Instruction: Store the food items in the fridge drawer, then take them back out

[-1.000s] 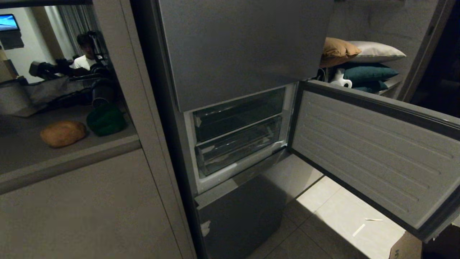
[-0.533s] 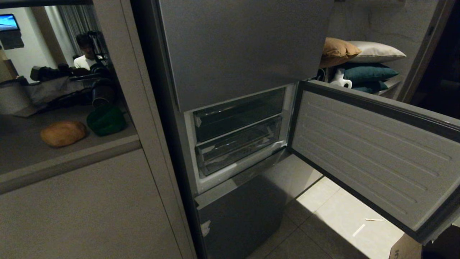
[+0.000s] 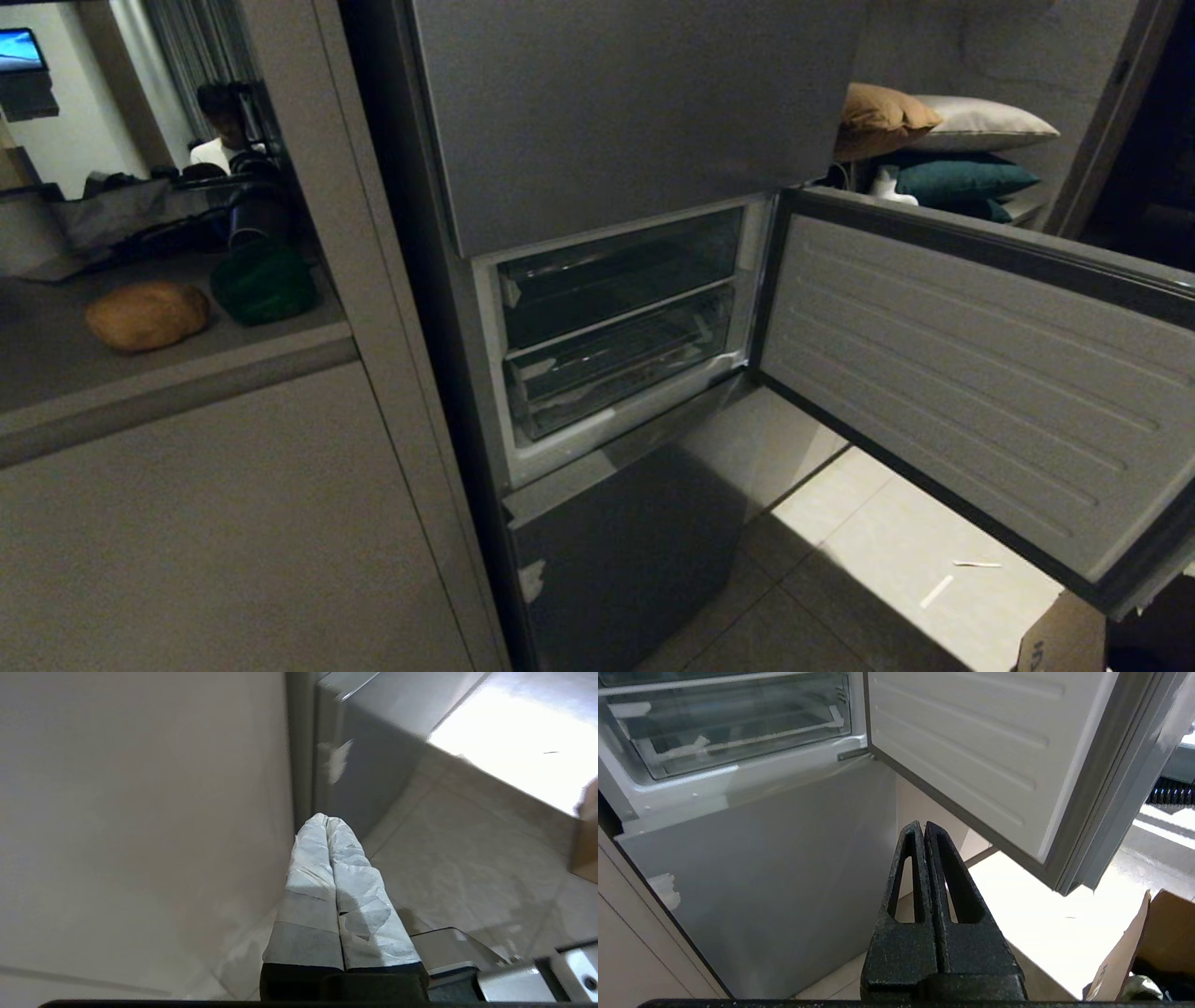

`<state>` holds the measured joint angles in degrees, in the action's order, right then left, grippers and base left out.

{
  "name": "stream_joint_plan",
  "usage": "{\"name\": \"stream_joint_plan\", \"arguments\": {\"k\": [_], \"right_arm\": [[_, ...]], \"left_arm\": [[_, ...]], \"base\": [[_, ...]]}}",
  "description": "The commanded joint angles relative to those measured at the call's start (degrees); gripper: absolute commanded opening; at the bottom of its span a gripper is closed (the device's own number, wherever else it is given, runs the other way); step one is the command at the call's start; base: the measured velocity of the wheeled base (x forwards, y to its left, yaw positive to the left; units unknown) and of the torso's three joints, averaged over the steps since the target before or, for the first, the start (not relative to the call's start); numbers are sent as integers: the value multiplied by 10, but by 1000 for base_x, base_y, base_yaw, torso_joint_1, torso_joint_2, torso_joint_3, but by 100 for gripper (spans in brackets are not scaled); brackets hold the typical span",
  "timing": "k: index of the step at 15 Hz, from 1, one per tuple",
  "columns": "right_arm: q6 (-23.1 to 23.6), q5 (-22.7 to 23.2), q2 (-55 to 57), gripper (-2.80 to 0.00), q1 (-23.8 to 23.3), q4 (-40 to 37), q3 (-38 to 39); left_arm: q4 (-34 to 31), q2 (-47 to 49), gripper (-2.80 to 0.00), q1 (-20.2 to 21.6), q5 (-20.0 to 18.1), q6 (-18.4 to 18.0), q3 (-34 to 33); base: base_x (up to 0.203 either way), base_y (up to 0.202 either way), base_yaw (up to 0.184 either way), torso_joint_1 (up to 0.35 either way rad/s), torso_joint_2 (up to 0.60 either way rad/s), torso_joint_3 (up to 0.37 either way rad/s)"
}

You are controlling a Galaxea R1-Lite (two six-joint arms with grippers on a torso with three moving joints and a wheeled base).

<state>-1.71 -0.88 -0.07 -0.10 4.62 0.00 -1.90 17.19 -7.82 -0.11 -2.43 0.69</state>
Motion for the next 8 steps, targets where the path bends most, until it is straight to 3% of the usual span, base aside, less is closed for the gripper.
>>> {"name": "stream_joint_plan", "arguments": {"k": [1, 6, 8], "right_arm": [[0, 0, 1, -280, 0, 0, 18], [0, 0, 0, -280, 0, 0, 18], [0, 0, 1, -280, 0, 0, 18]], "left_arm": [[-3, 1, -280, 23, 0, 0, 1], [-3, -9, -280, 31, 2, 3, 1], [-4, -15, -280, 72, 1, -2, 2]], "base": [[0, 0, 0, -134, 345, 197], [0, 0, 0, -158, 360, 208], [0, 0, 0, -186, 443, 258]]}}
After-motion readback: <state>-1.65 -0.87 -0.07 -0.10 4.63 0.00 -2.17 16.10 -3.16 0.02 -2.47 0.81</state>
